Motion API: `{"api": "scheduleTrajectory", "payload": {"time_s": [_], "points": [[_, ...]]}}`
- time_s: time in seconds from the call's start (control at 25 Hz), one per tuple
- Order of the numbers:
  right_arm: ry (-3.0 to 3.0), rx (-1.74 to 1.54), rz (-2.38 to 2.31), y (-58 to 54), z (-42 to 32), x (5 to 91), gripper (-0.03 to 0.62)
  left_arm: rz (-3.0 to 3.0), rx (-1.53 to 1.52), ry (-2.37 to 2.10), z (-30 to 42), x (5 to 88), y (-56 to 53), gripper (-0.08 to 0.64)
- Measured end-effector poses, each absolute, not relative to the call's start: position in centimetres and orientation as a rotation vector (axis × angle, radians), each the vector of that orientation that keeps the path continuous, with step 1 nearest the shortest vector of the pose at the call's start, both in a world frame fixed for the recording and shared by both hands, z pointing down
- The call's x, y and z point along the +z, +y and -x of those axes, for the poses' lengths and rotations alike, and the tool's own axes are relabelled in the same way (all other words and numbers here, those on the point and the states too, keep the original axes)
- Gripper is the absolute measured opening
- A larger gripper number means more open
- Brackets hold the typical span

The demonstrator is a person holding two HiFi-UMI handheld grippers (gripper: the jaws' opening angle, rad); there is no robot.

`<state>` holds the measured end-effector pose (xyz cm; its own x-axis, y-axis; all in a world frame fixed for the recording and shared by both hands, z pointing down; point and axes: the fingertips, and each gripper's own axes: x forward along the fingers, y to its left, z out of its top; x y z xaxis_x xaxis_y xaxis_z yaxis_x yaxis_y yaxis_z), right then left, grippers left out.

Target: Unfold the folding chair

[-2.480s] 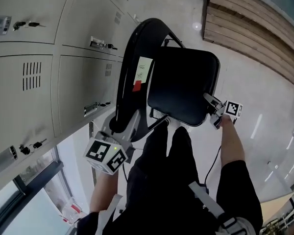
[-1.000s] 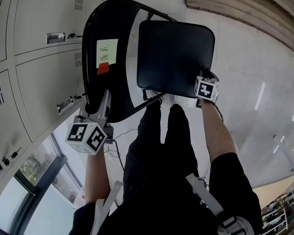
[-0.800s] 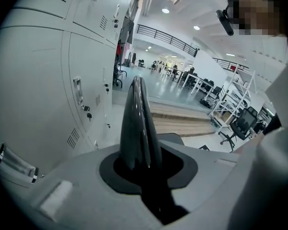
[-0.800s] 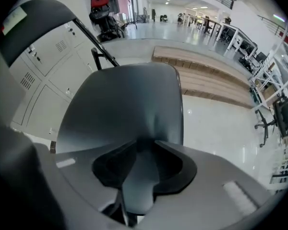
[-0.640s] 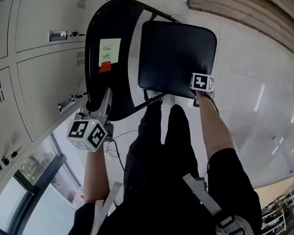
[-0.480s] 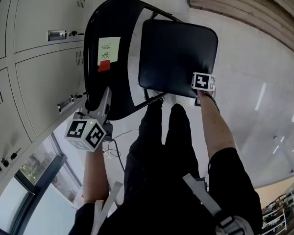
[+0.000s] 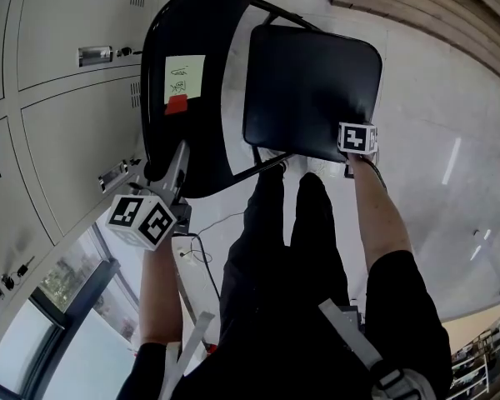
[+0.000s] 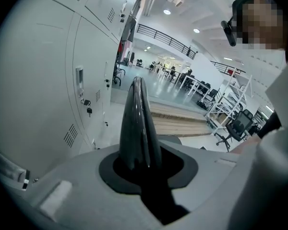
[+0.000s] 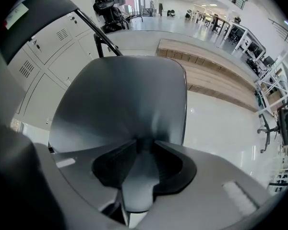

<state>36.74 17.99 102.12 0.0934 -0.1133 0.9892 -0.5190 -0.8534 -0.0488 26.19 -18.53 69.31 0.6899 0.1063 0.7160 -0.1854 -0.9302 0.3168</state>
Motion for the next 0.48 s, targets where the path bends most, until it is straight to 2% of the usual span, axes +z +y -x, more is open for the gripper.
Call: {"api": "scheduleTrajectory", "payload": {"time_s": [0.48], "points": [[-0.644,1.761,-2.021,18.67,-37.19,103.01,0.117,-2.602,1.160,-0.160,-26.22,70.23,-18.87,0.132]]}}
